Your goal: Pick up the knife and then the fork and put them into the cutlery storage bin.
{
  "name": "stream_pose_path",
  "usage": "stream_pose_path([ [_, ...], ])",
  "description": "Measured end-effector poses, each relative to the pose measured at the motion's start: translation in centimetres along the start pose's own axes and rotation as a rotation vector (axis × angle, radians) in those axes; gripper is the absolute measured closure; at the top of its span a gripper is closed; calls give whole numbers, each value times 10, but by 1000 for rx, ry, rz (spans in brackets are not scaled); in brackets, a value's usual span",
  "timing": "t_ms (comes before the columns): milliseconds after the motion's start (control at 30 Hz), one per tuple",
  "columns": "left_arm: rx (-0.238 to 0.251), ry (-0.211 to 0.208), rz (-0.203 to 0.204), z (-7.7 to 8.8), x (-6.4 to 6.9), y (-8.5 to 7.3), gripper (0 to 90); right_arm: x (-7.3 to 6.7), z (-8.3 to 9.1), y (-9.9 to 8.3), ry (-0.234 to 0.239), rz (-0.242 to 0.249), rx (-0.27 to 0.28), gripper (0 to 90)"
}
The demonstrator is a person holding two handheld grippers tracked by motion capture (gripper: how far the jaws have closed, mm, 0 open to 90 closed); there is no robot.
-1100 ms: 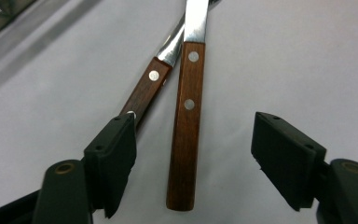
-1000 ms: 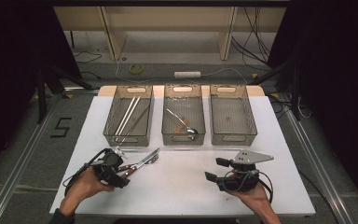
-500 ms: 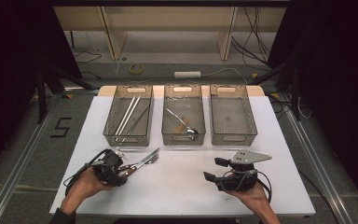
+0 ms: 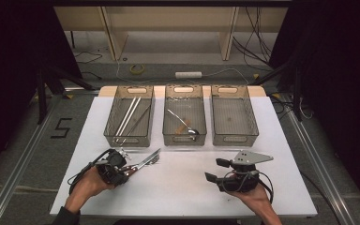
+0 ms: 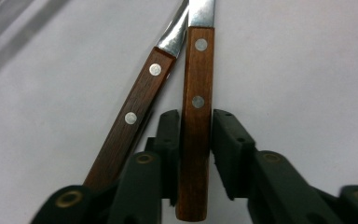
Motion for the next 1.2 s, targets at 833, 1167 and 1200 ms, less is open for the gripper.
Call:
stream_pose_path([
  [833, 98, -178, -104, 20, 43, 19, 751, -26, -7, 14, 65, 84, 20, 317],
  [1167, 65, -250, -186, 17, 73, 34, 751, -59, -30, 16, 146, 212, -29, 315],
  [1200, 56, -261, -199, 16, 76, 35, 751, -62, -32, 16, 151, 224, -29, 316],
])
Point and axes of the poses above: each handheld gripper's, and its own axes: z roughly backward along the jaws, y roughly out of its top, x roughly to its right, the point moved 4 cm from there along -z, roughly forward along the jaws, and after that the axes turned 1 degree about z, right-handed, at the moved point
